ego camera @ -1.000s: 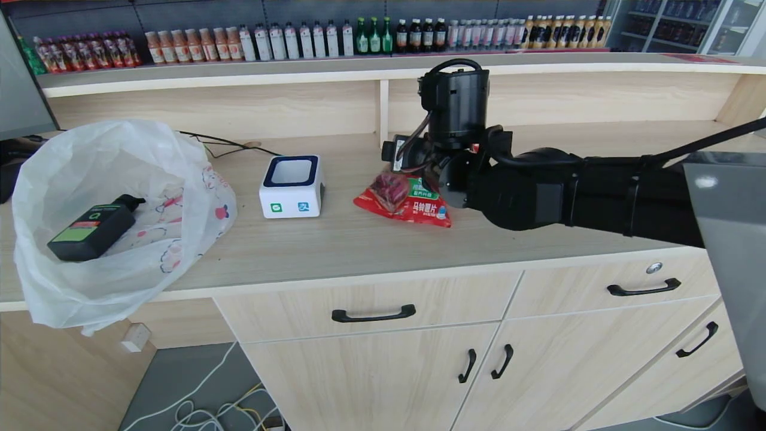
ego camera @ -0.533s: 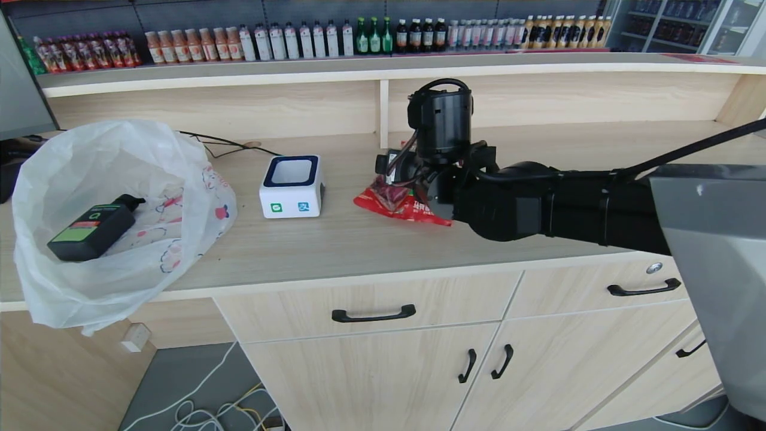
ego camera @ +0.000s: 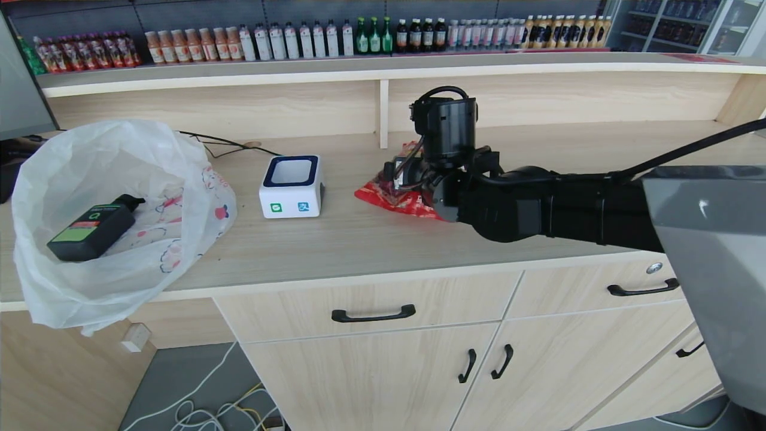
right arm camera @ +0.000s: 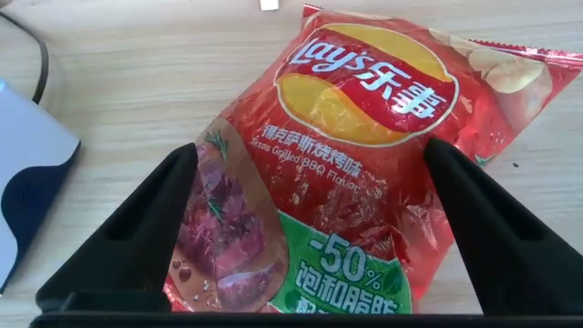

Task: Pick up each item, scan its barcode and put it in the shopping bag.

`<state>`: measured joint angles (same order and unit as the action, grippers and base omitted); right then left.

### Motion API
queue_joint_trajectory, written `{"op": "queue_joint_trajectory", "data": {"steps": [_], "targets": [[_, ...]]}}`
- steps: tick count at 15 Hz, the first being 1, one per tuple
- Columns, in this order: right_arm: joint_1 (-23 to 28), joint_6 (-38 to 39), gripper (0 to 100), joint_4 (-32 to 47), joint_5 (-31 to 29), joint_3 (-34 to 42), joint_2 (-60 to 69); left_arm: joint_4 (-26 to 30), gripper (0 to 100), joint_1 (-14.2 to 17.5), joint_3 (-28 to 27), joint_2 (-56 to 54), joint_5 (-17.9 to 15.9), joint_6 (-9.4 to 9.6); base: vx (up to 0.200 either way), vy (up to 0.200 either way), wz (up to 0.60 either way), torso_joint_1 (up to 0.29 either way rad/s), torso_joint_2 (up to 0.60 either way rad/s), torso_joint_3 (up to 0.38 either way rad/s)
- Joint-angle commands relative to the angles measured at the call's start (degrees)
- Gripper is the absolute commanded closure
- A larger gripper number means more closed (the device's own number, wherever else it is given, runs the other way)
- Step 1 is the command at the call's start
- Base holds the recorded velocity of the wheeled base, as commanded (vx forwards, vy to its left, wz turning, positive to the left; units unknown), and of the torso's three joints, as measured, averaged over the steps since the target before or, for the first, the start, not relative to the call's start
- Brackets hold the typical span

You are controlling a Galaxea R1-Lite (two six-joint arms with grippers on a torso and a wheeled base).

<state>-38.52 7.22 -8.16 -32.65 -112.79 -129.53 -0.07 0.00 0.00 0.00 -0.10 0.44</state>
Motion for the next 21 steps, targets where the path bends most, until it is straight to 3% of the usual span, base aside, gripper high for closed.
{"op": "queue_joint_trajectory", "data": {"steps": [1,5,12,16,19,21], "targets": [[0.3,-0.6,0,-0.9,0.0,1.0,0.2,0.0,0,0.0,0.0,0.0,0.0,0.0,0.0,0.0,0.0,0.0,0.0,0.0],[1.3,-1.7,0,-1.3,0.1,2.0,0.1,0.0,0,-0.1,0.0,0.0,0.0,0.0,0.0,0.0,0.0,0.0,0.0,0.0],[3.2,-5.5,0,-9.0,0.7,13.7,3.6,0.0,0,0.0,0.0,0.0,0.0,0.0,0.0,0.0,0.0,0.0,0.0,0.0],[6.0,-8.1,0,-10.4,3.9,15.8,8.3,0.0,0,0.0,0.0,0.0,0.0,0.0,0.0,0.0,0.0,0.0,0.0,0.0],[8.3,-10.7,0,-11.3,7.9,24.9,12.5,0.0,0,0.0,0.0,0.0,0.0,0.0,0.0,0.0,0.0,0.0,0.0,0.0],[8.6,-11.3,0,-13.8,8.8,25.0,12.7,0.0,0,0.0,0.0,0.0,0.0,0.0,0.0,0.0,0.0,0.0,0.0,0.0]]}}
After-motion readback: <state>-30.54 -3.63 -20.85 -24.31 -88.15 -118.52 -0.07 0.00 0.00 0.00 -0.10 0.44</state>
